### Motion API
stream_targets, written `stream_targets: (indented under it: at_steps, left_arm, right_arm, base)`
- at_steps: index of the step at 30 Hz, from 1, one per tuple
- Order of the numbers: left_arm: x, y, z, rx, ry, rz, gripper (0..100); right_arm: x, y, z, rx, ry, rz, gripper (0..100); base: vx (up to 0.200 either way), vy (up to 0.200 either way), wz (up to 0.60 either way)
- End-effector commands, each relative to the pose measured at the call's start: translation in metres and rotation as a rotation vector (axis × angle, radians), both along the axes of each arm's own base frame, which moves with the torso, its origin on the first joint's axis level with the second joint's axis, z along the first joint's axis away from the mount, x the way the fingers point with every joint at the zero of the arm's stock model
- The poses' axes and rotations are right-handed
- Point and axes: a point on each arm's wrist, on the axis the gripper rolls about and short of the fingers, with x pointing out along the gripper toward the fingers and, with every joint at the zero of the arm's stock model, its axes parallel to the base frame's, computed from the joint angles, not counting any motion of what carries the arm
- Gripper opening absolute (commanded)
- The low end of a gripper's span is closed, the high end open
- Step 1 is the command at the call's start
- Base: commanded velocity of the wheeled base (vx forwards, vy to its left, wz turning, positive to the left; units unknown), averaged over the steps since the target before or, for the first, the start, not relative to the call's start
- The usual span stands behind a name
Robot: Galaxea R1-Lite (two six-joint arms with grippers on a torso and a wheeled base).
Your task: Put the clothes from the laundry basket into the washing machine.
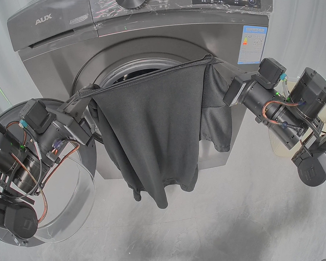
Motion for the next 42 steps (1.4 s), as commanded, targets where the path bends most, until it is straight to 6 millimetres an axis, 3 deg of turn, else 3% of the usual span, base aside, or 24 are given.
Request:
stream_targets:
  at_steps: [1, 8, 15, 19, 20, 25, 26, 28, 32, 42]
  left_arm:
    - [0.001, -0.001, 0.001, -0.002, -0.003, -0.002, 0]
    - [0.002, -0.005, -0.006, 0.008, 0.028, -0.010, 0]
    - [0.014, -0.035, -0.027, 0.026, 0.083, -0.080, 0]
    - [0.013, -0.057, -0.031, 0.012, 0.083, -0.111, 0]
    - [0.014, -0.059, -0.030, 0.006, 0.075, -0.106, 0]
    - [0.017, -0.060, -0.016, -0.030, 0.019, -0.103, 0]
    - [0.017, -0.060, -0.016, -0.030, 0.019, -0.103, 0]
    - [0.014, -0.059, -0.012, -0.035, 0.005, -0.104, 0]
    - [0.011, -0.057, -0.006, -0.042, -0.010, -0.104, 0]
    - [0.006, -0.055, 0.001, -0.049, -0.032, -0.108, 0]
  right_arm:
    - [-0.002, -0.001, 0.002, 0.003, -0.006, 0.001, 0]
    - [-0.003, 0.002, -0.009, -0.019, 0.028, 0.011, 0]
    - [-0.015, 0.012, -0.058, -0.121, 0.186, 0.062, 0]
    - [-0.018, 0.035, -0.083, -0.139, 0.250, 0.128, 0]
    - [-0.017, 0.042, -0.091, -0.155, 0.259, 0.138, 100]
    - [-0.018, 0.068, -0.128, -0.232, 0.341, 0.189, 100]
    - [-0.018, 0.068, -0.128, -0.232, 0.341, 0.189, 100]
    - [-0.013, 0.079, -0.152, -0.283, 0.381, 0.196, 100]
    - [0.003, 0.094, -0.175, -0.296, 0.392, 0.195, 100]
    - [0.035, 0.108, -0.191, -0.277, 0.364, 0.164, 100]
  base:
    - [0.000, 0.000, 0.00]
    - [0.000, 0.000, 0.00]
    - [0.000, 0.000, 0.00]
    - [0.000, 0.000, 0.00]
    - [0.000, 0.000, 0.00]
    - [0.000, 0.000, 0.00]
    - [0.000, 0.000, 0.00]
    - [0.000, 0.000, 0.00]
    - [0.000, 0.000, 0.00]
    - [0.000, 0.000, 0.00]
